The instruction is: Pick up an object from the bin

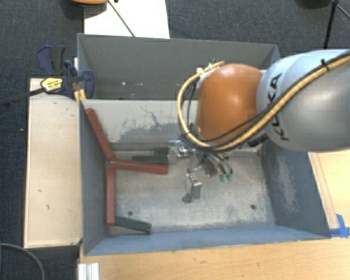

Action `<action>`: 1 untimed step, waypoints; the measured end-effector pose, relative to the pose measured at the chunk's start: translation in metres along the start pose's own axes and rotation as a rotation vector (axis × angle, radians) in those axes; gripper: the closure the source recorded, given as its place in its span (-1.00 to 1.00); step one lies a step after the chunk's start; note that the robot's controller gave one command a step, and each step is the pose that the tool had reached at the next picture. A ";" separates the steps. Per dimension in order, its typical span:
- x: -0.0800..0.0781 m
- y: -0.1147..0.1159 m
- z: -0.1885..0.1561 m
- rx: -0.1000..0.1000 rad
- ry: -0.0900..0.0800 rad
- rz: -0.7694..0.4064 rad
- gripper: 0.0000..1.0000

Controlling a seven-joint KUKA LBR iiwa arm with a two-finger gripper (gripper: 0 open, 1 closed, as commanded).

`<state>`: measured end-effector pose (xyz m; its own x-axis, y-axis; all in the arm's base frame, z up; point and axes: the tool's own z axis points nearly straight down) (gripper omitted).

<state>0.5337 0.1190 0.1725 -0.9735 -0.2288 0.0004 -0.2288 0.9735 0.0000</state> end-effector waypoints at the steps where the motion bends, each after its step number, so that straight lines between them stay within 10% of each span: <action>1: -0.033 0.051 0.035 0.000 -0.007 -0.002 -1.00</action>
Offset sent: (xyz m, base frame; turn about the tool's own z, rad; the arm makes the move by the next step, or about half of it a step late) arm 0.0495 0.0084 -0.0979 -0.1194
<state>0.5539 0.1765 0.1379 -0.9730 -0.2305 -0.0066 -0.2306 0.9731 0.0002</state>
